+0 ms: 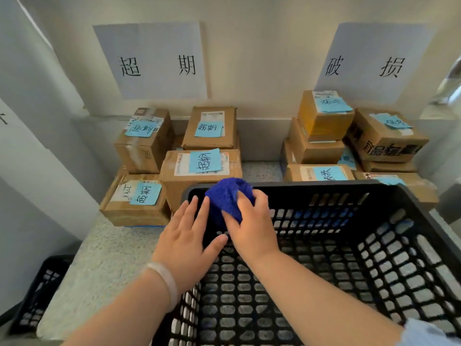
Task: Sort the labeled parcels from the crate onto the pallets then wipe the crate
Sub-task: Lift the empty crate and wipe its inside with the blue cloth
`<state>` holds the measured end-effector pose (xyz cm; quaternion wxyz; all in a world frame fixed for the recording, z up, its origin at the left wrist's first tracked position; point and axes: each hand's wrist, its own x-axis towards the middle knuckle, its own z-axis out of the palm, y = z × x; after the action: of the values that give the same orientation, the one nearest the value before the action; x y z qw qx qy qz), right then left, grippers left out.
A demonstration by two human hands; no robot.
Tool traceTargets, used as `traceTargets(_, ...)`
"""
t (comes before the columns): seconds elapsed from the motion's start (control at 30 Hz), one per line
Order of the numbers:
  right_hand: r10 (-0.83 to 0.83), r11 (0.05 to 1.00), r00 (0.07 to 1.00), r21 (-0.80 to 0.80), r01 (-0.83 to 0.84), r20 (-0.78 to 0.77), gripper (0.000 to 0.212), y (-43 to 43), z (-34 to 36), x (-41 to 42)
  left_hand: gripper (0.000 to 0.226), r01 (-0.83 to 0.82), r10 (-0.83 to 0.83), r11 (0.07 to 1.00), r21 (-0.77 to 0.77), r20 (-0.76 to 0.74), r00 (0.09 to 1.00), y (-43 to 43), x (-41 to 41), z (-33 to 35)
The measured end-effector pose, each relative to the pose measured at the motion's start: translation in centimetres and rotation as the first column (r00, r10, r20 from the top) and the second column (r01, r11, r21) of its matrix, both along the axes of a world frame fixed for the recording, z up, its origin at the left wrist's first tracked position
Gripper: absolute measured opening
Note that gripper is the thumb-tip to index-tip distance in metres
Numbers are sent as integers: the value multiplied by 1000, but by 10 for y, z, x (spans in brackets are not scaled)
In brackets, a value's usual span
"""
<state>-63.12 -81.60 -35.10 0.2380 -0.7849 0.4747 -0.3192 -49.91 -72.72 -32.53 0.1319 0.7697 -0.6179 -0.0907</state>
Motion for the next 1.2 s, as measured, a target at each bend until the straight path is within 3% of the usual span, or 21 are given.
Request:
traceTargets(0.13,-134,989,990,55,136,-39,57,0,-30,34,92,21,-22,1000,-24,-56,998,3,3,-3)
traceTargets(0.27,-137,968,989,206,144,-49,49,9,-55,65,87,56,-57,998,-23,-70,996,6,5,-2)
traceTargets(0.43,-102,994,988,-50,97,-117,42,-7,-69,54,87,56,-59,997,-44,-82,995,4,6,-2)
traceTargets(0.57,-5,968,942,-238,-79,-334,46,-29,-57,5,84,55,-58,998,-43,-78,995,4,6,-3)
traceTargets(0.67,-28,928,889,-342,-146,-457,54,-50,-40,-45,84,66,-68,998,-24,-68,995,5,6,-2)
traceTargets(0.73,-127,930,863,-362,-68,-489,54,-61,-29,-79,85,72,-73,997,-17,-73,995,5,5,0)
traceTargets(0.8,-279,927,843,-358,111,-461,50,-71,-20,-113,86,74,-75,997,-17,-74,994,4,5,1)
traceTargets(0.9,-545,839,751,-246,486,-372,49,-78,-17,-165,84,74,-75,997,-12,-83,994,5,4,4)
traceTargets(1.0,-769,612,592,-9,791,-240,45,-79,-21,-192,83,73,-73,997,-5,-96,993,4,2,7)
traceTargets(1.1,-834,521,551,291,802,-27,50,-85,-27,-183,81,90,-90,996,-2,-106,990,5,-1,11)
traceTargets(1.2,-884,459,426,522,719,190,65,-96,-30,-156,81,90,-88,996,10,-120,989,5,-3,14)
